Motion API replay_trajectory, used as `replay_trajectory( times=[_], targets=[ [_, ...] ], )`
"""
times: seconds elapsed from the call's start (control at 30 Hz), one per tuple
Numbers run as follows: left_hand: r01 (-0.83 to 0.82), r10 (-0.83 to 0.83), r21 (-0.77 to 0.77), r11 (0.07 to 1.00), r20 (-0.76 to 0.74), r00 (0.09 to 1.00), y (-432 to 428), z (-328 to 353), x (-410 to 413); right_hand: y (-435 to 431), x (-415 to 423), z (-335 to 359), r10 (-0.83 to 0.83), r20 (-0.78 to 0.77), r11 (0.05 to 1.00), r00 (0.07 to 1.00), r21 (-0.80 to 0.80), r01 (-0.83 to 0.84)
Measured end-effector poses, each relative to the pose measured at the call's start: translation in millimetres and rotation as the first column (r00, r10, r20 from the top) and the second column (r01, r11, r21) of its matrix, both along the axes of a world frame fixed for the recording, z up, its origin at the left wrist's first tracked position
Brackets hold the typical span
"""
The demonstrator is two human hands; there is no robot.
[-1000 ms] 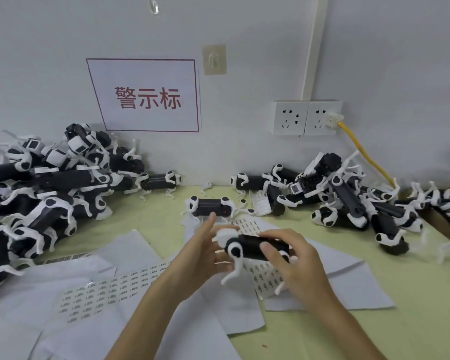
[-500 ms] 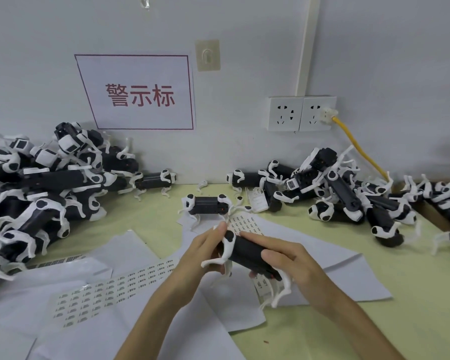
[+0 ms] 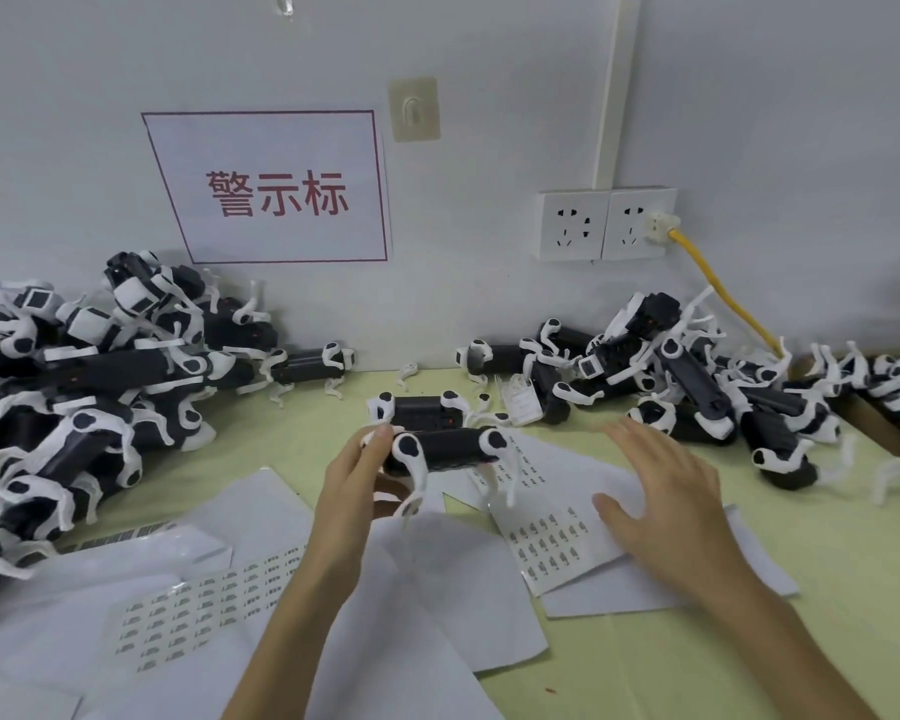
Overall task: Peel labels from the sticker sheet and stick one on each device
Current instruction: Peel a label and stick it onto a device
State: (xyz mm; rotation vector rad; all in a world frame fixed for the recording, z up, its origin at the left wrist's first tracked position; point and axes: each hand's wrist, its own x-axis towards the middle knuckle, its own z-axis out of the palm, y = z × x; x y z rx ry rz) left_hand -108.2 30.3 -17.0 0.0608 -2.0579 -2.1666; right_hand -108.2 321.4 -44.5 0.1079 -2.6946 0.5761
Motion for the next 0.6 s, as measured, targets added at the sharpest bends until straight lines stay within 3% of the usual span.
replay_trajectory(
  times=[0.1,0.2,0.37,0.47,0.6],
  targets=[
    [0.003,-0.003,-0.016,1.000,-0.002,1.000,-11,-3,-3,11,-3,-8,-0.137,0.202,0.990,0.970,0.072,0.125],
    [0.069,-0.071,-0.109,0.992,-0.007,0.997,-20,-4,-6,12,-4,-7,-0.176,0.212,0.983,0.961,0.097,0.158],
    [0.163,-0.167,-0.219,0.962,-0.002,0.986,-30,-3,-5,14,-3,2,-0.190,0.052,0.965,0.980,-0.172,0.196],
    [0.164,-0.186,-0.270,0.949,-0.059,0.981,-36,-5,-3,17,-2,9,-0.281,-0.045,0.907,0.959,-0.337,0.250],
    [0.143,-0.180,-0.340,0.929,-0.079,0.981,-35,-8,-4,21,-1,21,-0.353,-0.200,0.819,0.914,-0.539,0.198]
  ],
)
